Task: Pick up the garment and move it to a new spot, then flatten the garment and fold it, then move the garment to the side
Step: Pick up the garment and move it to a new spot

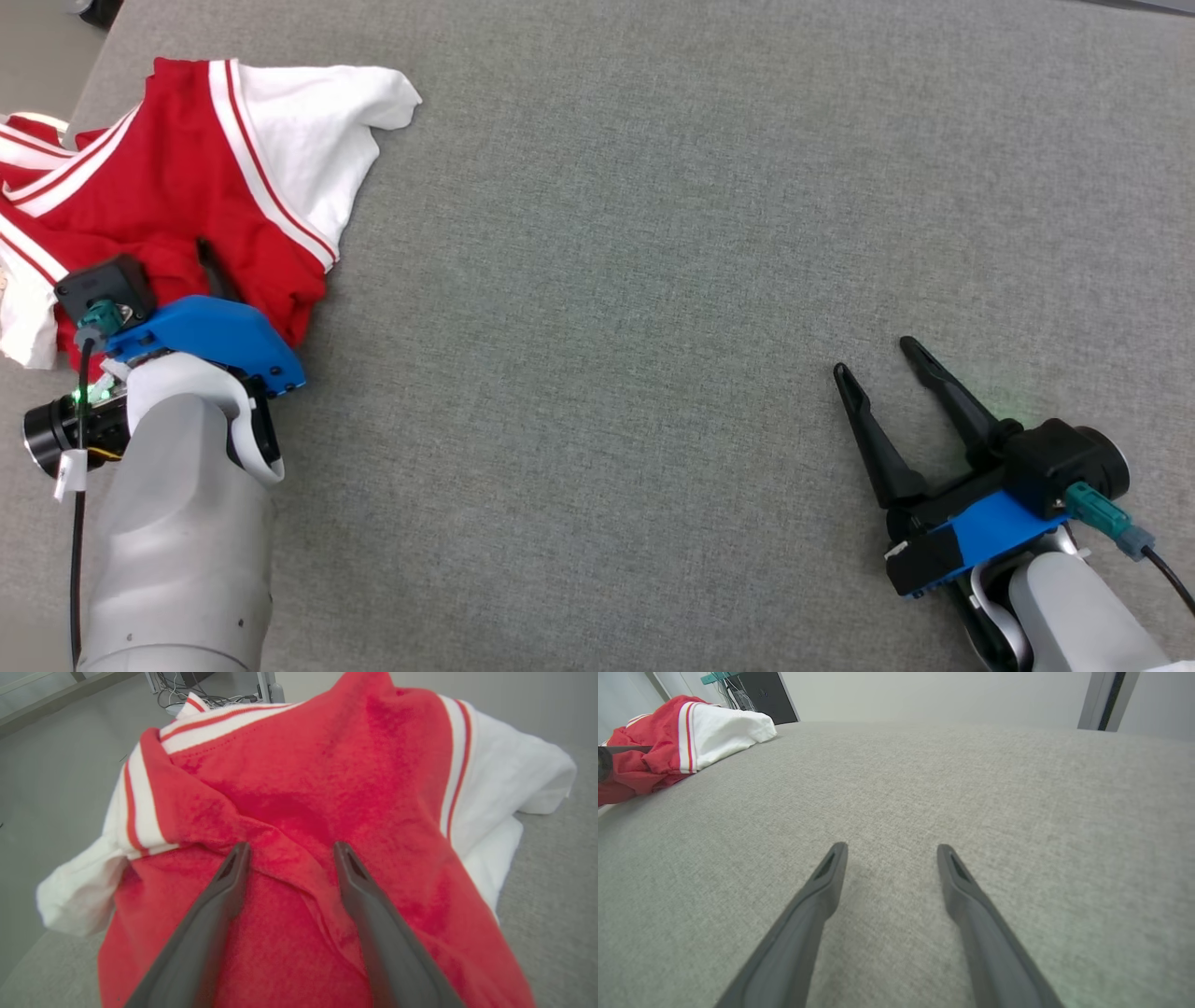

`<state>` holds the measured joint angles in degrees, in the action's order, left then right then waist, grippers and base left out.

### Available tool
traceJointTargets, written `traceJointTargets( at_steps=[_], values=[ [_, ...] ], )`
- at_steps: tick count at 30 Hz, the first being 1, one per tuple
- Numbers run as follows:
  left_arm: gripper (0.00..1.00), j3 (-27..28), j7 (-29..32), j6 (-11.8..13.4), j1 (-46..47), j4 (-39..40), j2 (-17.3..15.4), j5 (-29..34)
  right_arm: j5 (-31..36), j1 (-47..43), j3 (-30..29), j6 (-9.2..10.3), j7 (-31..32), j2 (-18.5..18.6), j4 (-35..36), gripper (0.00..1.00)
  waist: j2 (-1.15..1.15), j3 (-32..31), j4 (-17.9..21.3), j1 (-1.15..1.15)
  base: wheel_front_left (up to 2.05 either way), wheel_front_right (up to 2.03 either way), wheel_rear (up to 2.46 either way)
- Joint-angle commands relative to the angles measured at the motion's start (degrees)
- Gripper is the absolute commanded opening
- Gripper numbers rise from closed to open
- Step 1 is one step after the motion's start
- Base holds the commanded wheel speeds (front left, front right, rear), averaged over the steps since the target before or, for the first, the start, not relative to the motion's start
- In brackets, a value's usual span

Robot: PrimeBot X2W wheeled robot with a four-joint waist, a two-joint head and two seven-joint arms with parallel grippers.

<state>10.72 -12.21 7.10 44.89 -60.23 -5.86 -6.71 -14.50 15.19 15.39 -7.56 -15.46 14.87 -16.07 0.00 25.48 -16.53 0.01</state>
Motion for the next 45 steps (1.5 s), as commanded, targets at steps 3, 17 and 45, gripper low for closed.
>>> traceJointTargets(
  at_steps=[3,17,45],
  values=[
    [0.0,0.6,-0.7,0.5,1.8,-2.0,-0.4,-1.0,-0.9,-0.5,-1.2,0.13,0.6,1.5,-3.1,1.0,0.0,0.2,0.3,-0.01,0.0,0.0,0.0],
    [0.0,-4.5,-3.0,-3.4,6.4,11.6,0.1,2.2,0.0,-1.9,-2.8,0.08,0.3,-3.1,-3.0,1.0,0.0,-6.4,3.0,-0.01,0.0,0.0,0.0],
    [0.0,-33.8,-3.1,-4.7,-7.6,22.6,2.9,-13.4,0.7,-5.7,-4.5,0.07,0.3,-9.6,-6.1,1.0,0.0,-17.8,34.5,-0.01,0.0,0.0,0.0]
  ],
)
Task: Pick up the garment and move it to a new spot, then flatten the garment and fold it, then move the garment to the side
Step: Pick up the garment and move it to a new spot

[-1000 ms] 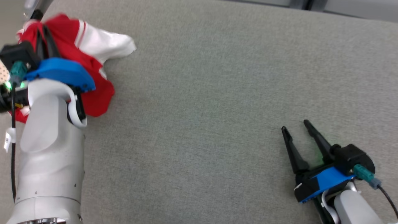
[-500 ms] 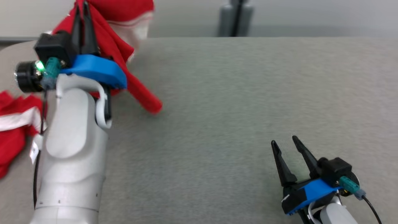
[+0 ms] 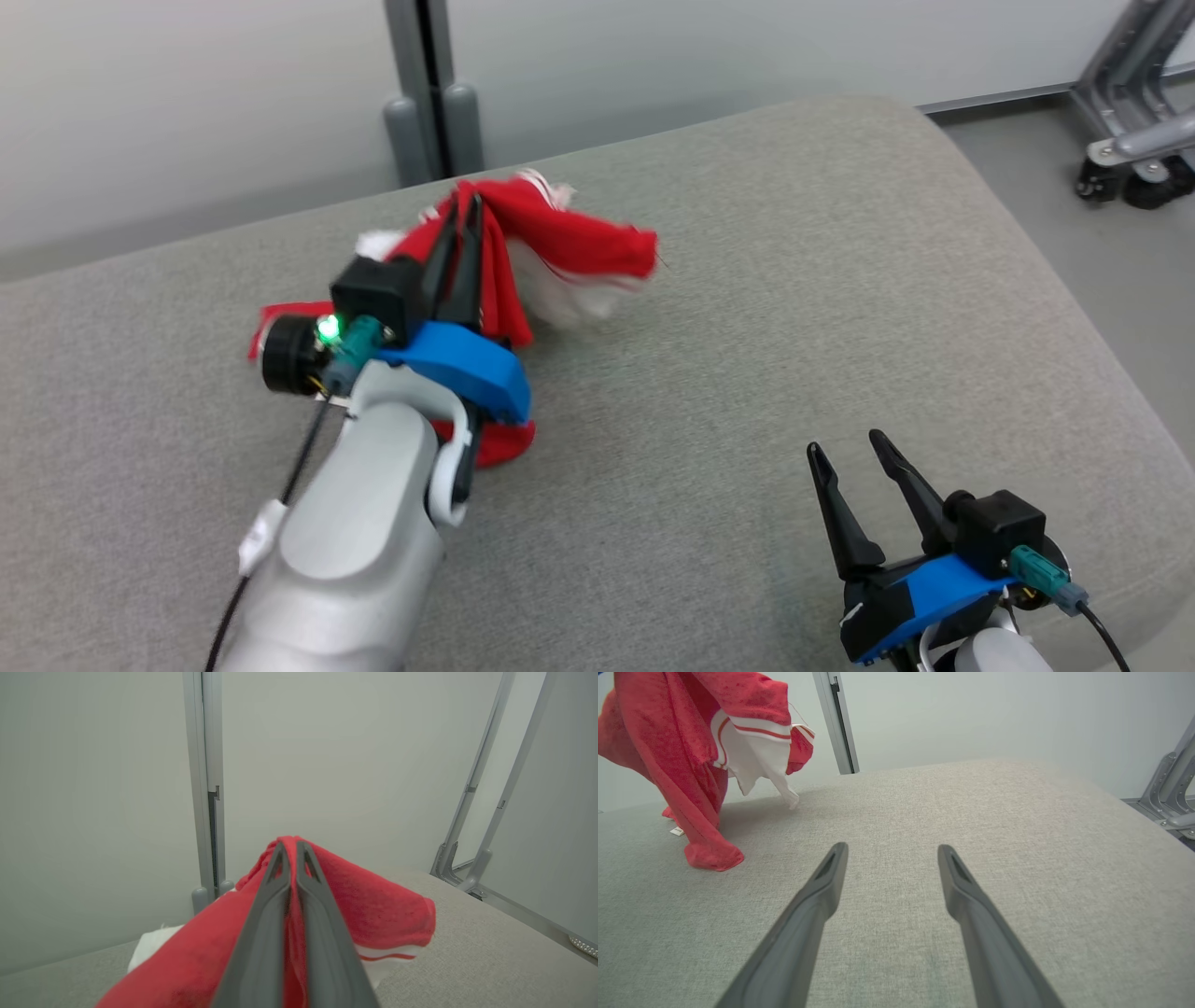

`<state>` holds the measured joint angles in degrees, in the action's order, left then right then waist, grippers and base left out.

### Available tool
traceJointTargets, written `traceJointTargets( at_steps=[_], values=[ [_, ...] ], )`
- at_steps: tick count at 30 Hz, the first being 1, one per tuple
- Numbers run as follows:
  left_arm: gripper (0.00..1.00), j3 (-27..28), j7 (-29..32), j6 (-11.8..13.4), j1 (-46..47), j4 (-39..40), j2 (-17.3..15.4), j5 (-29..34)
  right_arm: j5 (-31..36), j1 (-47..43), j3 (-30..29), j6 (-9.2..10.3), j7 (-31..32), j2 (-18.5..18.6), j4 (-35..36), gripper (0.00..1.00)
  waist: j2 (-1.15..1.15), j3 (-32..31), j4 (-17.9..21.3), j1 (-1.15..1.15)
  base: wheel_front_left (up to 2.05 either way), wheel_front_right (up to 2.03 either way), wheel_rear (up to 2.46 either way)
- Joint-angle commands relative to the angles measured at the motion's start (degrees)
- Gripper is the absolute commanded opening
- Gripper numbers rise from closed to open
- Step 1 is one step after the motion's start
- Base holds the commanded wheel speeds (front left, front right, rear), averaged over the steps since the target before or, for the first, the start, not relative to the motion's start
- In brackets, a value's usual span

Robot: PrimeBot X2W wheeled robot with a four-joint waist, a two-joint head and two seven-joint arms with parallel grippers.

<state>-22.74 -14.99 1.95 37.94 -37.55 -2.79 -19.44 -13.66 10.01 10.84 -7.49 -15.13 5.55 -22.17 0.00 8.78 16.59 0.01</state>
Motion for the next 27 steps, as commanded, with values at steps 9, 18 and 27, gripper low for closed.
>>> traceJointTargets(
  at_steps=[9,18,27],
  values=[
    [1.0,-5.1,-0.3,5.0,-4.5,0.4,-0.2,-2.9,-0.6,0.1,-1.0,-0.01,0.0,-0.5,1.1,1.0,0.0,-0.3,-1.6,-0.01,0.0,0.0,0.0],
    [1.0,0.8,-0.3,5.9,-11.8,4.2,-0.9,1.8,0.1,-0.7,-2.1,-0.01,0.0,-0.7,2.0,1.0,0.0,-2.8,-8.2,-0.01,0.0,0.0,0.0],
    [1.0,7.6,-0.2,5.4,-22.6,8.2,-1.5,5.1,1.0,-2.8,-2.8,-0.01,0.0,-1.0,1.1,1.0,0.0,-6.7,-12.6,-0.01,0.0,0.0,0.0]
  ],
)
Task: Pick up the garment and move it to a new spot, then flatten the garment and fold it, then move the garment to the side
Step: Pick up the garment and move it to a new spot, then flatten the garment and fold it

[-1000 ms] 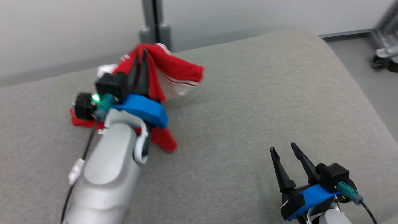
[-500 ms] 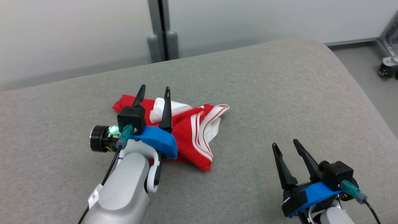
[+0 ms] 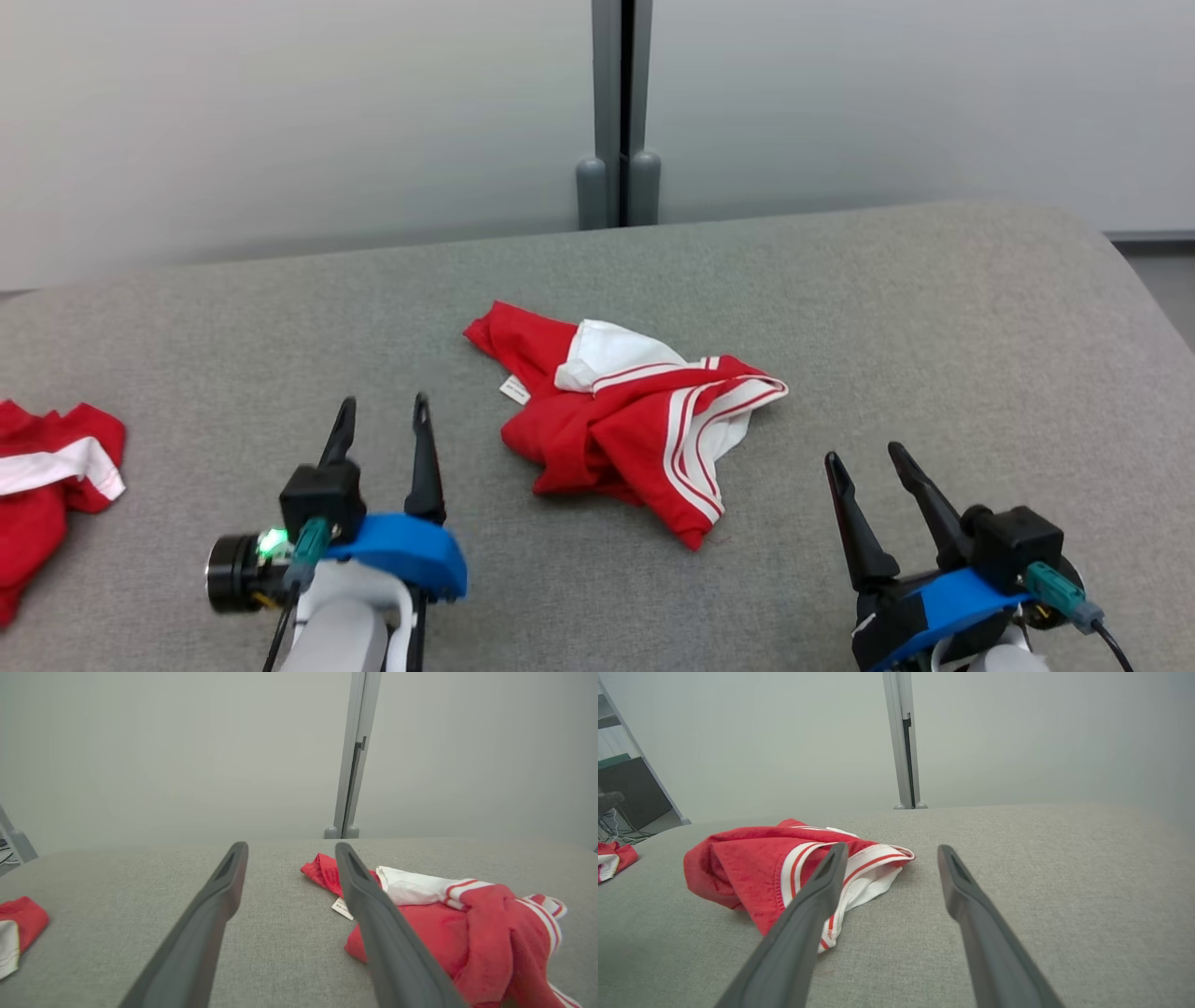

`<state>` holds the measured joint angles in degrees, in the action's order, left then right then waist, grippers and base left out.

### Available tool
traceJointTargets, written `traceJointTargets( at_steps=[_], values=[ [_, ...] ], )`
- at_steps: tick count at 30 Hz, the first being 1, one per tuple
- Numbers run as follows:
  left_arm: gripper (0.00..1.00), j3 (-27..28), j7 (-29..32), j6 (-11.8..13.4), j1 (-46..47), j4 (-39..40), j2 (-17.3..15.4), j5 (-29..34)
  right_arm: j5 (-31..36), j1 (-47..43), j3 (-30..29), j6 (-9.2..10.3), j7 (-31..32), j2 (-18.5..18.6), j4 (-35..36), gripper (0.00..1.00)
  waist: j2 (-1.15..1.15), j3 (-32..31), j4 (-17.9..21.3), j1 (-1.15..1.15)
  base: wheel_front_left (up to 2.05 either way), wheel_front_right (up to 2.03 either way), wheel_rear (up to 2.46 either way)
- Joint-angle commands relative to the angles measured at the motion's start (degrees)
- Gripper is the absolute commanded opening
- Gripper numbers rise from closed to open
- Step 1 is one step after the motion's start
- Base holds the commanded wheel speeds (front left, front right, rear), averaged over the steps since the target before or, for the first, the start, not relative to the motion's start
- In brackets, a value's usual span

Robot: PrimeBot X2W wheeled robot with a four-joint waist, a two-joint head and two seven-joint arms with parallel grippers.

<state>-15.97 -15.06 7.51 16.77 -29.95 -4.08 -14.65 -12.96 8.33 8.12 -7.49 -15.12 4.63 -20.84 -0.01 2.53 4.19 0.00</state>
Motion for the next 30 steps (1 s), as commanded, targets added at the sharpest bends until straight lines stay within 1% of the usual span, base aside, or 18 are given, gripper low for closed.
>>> traceJointTargets(
  at_steps=[1,4,5,9,15,20,23,25,27,30],
  values=[
    [1.0,1.5,-0.2,-0.4,-2.9,1.0,-0.1,0.8,0.3,-1.3,-0.2,-0.01,0.0,-0.1,-0.4,1.0,0.01,-0.9,-0.5,0.0,0.0,0.0,0.0],
    [1.0,3.3,-0.2,-0.9,-6.2,2.6,0.1,1.6,0.4,-2.0,-0.3,-0.01,0.0,-0.1,-0.7,1.0,0.01,-1.7,-1.2,0.0,0.0,0.0,0.0],
    [1.0,3.3,-0.2,-0.9,-6.2,2.6,0.1,1.6,0.4,-2.0,-0.3,-0.01,0.0,-0.1,-0.7,1.0,0.01,-1.7,-1.2,0.0,0.0,0.0,0.0],
    [1.0,6.0,-0.2,-0.5,-10.9,5.3,0.6,2.3,0.7,-3.2,-0.2,-0.01,0.0,-0.2,-1.1,1.0,0.01,-2.3,-1.6,0.0,0.0,0.0,0.0],
    [1.0,7.6,-0.2,-1.3,-15.5,7.2,1.0,3.3,0.7,-4.0,-0.1,-0.01,0.0,-0.1,-1.2,1.0,0.01,-2.1,-2.0,0.0,0.0,0.0,0.0],
    [1.0,7.6,-0.2,-1.9,-15.0,7.3,1.2,3.9,0.8,-4.0,-0.2,-0.01,0.0,-0.1,-1.1,1.0,0.01,-1.8,-2.4,0.0,0.0,0.0,0.0],
    [1.0,6.8,-0.2,-1.9,-14.4,7.3,1.2,3.2,0.3,-3.0,-0.1,-0.01,0.0,0.1,-1.3,1.0,0.01,-1.5,-2.6,0.0,0.0,0.0,0.0],
    [1.0,6.2,-0.2,-1.8,-14.0,7.2,1.2,2.6,0.3,-1.5,0.8,-0.01,0.0,0.4,-1.2,1.0,0.01,-1.1,-3.0,0.0,0.0,0.0,0.0],
    [1.0,5.1,-0.2,-1.7,-13.6,7.1,1.2,2.0,0.2,1.0,2.1,-0.01,0.0,1.6,-1.7,1.0,0.01,-0.2,-3.8,0.0,0.0,0.0,0.0],
    [1.0,3.3,-0.2,-1.6,-12.6,6.7,1.2,1.5,-1.1,5.8,4.6,-0.01,0.0,3.2,-3.6,1.0,0.01,1.1,-5.7,0.0,0.0,0.0,0.0]
  ],
)
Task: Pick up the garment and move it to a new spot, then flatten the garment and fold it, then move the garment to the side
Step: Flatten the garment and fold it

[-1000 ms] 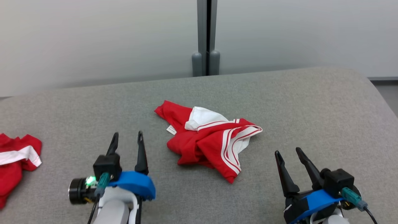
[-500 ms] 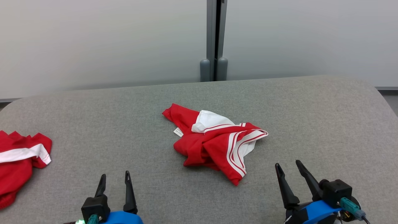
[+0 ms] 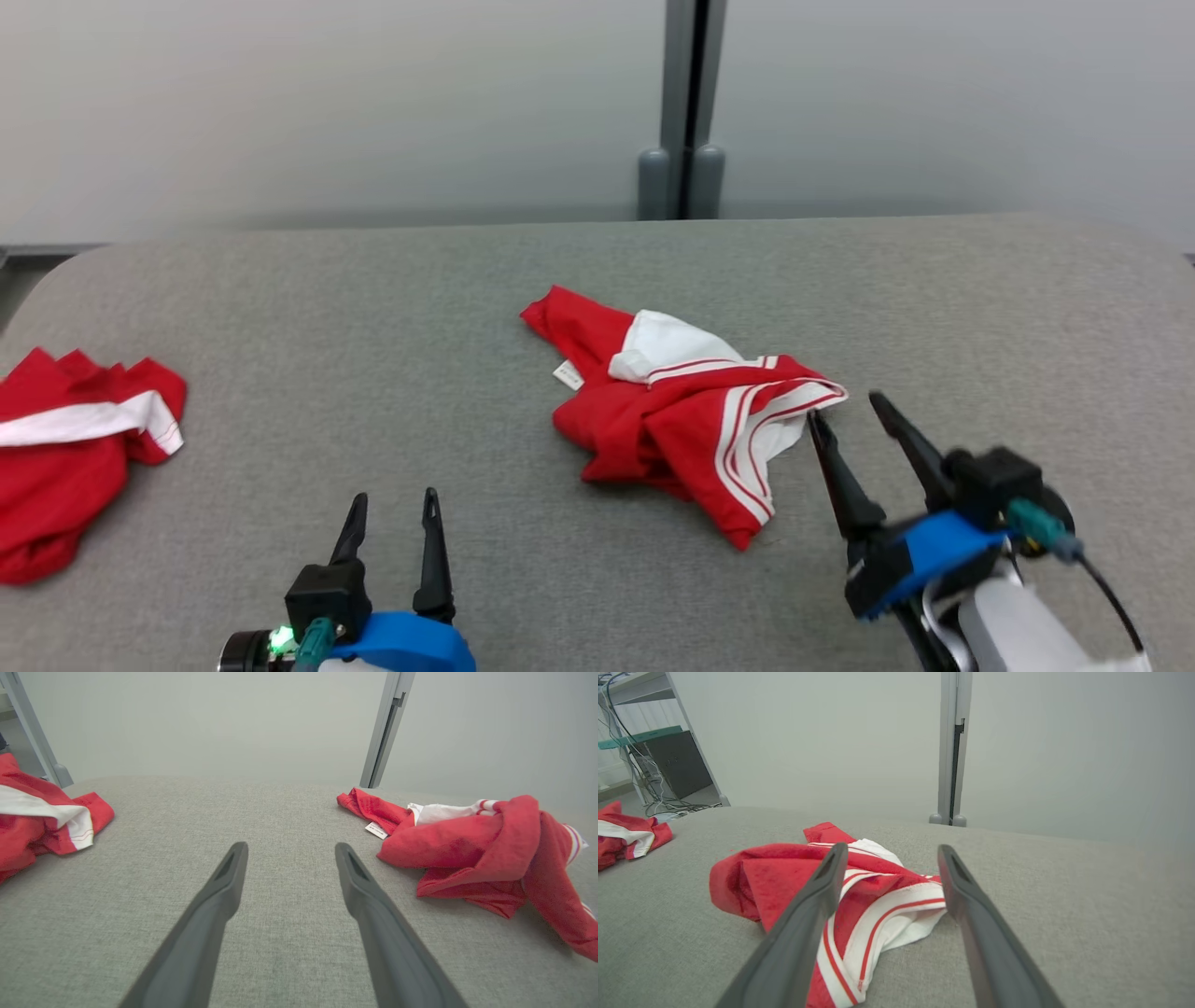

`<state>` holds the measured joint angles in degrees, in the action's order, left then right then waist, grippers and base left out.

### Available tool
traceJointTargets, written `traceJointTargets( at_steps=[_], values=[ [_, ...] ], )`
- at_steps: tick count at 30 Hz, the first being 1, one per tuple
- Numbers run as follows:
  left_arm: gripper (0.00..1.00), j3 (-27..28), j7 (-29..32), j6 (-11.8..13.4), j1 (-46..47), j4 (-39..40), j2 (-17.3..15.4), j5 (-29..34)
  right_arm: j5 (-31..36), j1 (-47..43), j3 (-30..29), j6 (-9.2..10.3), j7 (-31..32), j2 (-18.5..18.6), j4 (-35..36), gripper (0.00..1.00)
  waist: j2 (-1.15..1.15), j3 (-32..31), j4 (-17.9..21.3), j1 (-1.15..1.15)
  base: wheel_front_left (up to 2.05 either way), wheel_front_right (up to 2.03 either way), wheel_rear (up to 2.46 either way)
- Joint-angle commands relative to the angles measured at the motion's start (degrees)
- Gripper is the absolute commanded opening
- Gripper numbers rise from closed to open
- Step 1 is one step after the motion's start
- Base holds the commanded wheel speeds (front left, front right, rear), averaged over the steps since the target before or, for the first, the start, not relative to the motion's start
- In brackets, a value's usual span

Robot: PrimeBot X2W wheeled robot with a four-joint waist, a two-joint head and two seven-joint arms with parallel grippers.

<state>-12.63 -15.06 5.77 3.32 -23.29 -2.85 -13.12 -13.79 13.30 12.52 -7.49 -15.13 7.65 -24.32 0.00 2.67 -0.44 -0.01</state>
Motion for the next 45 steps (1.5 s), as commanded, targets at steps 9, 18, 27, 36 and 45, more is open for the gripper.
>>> traceJointTargets(
  at_steps=[9,18,27,36,45],
  values=[
    [1.0,-3.5,-0.2,1.3,3.8,-0.4,0.0,-1.8,-7.2,22.7,12.7,-0.01,3.1,6.1,-13.6,1.0,0.0,5.1,-8.7,0.01,0.0,0.0,0.0],
    [1.0,-6.3,-0.2,2.2,5.2,-0.3,0.0,-4.3,-20.9,34.8,25.7,-0.01,18.3,11.4,-22.1,1.0,0.0,8.0,-15.6,0.01,0.0,0.0,0.0],
    [1.0,-7.7,-0.2,3.4,5.2,0.5,0.0,-6.0,-31.3,38.7,35.8,-0.01,33.4,16.1,-22.4,1.0,0.0,9.5,-17.6,0.01,0.0,0.0,0.0],
    [1.0,-8.7,-0.2,4.3,5.7,1.6,0.0,-7.4,-34.5,40.5,39.4,-0.01,30.7,17.8,-23.3,0.0,0.0,10.7,-18.0,0.01,0.0,0.0,0.0],
    [1.0,-7.5,-0.2,3.8,5.2,1.4,0.0,-7.0,-34.8,45.5,36.9,-0.01,17.3,16.9,-27.2,0.0,0.0,9.0,-15.7,0.01,0.0,0.0,0.0]
  ],
)
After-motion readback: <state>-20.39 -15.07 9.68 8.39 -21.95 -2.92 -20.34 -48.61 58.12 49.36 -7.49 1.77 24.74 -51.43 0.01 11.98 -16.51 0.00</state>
